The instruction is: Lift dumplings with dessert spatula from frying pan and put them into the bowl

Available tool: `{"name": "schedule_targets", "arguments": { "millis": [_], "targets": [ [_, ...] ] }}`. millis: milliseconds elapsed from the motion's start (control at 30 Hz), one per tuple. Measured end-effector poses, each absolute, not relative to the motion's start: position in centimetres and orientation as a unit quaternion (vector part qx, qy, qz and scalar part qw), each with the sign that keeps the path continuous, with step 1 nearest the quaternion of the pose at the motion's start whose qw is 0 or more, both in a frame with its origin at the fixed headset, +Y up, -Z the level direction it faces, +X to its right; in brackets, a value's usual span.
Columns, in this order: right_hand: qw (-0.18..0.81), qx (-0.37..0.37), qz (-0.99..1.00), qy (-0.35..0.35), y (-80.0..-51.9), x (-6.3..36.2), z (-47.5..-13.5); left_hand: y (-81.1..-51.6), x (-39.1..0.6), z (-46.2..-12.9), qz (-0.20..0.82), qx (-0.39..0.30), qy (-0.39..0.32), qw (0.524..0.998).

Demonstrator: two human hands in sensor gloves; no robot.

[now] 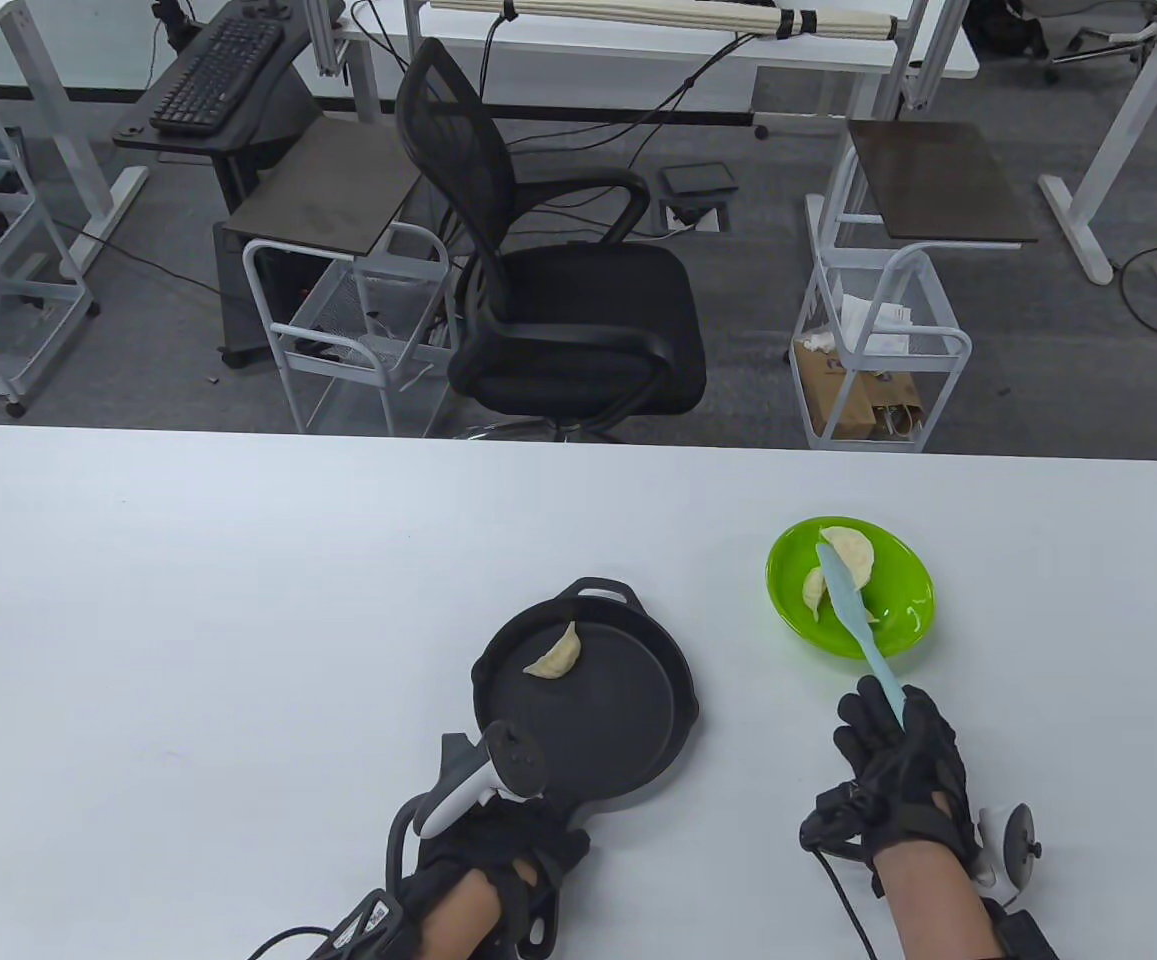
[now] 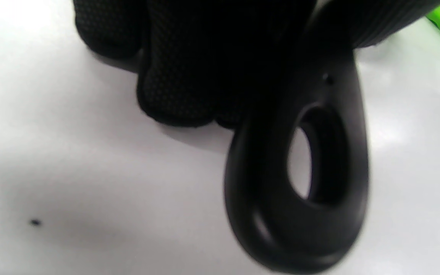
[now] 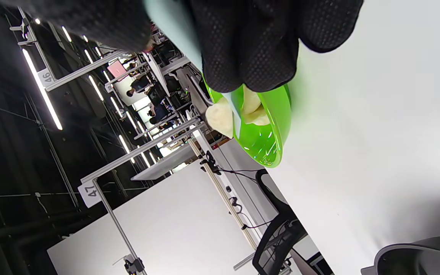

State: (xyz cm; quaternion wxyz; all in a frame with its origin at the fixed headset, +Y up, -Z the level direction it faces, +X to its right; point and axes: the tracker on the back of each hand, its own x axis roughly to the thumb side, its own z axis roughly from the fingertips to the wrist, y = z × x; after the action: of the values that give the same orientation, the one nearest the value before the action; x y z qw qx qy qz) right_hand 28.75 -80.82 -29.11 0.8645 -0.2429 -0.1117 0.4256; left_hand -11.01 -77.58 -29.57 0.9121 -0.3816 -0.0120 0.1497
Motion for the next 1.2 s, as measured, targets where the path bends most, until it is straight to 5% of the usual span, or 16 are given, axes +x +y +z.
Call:
{"name": "schedule_targets", "arguments": {
  "millis": [467, 1200],
  "targets": [
    [0.869, -0.236, 0.420, -0.112, -80.5, 28.7, -29.1, -77.6, -11.0, -29.6, 0.148, -0.380, -0.012, 0.913],
    [0.817, -0.113, 0.560, -0.075, -77.9, 26.6, -29.5, -77.6, -11.0, -29.6, 0.148, -0.380, -0.011, 0.913]
  ]
}}
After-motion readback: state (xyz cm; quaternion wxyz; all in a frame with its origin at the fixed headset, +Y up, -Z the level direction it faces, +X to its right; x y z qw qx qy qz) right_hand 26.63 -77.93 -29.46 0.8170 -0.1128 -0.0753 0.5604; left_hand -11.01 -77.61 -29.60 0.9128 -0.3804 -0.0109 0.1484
